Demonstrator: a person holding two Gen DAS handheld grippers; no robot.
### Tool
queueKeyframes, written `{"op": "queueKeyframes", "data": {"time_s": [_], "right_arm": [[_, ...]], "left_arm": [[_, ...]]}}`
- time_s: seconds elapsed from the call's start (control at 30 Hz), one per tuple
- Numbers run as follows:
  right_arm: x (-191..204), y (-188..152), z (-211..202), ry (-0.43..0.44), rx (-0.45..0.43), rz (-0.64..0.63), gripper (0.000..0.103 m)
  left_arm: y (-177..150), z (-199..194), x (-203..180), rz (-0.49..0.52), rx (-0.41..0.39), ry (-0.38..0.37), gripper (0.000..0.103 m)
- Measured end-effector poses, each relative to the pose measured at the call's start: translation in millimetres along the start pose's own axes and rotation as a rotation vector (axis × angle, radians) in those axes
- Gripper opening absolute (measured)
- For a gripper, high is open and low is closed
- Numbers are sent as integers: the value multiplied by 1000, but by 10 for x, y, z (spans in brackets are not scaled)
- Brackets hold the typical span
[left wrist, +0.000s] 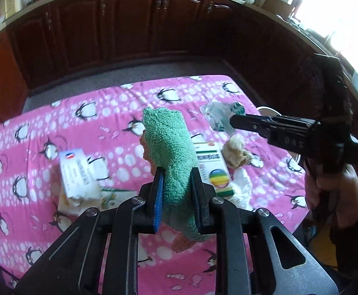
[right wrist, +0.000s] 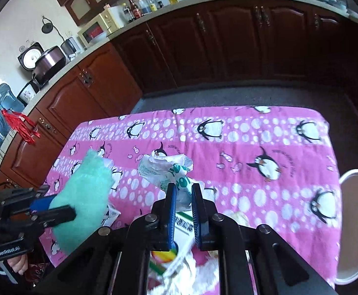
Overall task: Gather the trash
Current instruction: 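Carry the green cloth and plastic wrapper over the white bucket with both tools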
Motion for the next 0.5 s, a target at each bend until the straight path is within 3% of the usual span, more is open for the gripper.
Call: {"op": "queueKeyframes", "data": {"time_s": [0.5], "right_arm": [[-836,-286,-683,-157,-62,113,11]], "left_arm": [[393,327,-799,143,-11,-14,18]]}}
Point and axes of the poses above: each gripper's, at about its wrist camera, not at the fingertips, and z roughly the way its jaws point, x to its left, y to its top, the point moved 1 cm from there along z, roughly the way its jaws point, and after that the axes turned 9 degrees about -y, right-handed, at the moved point
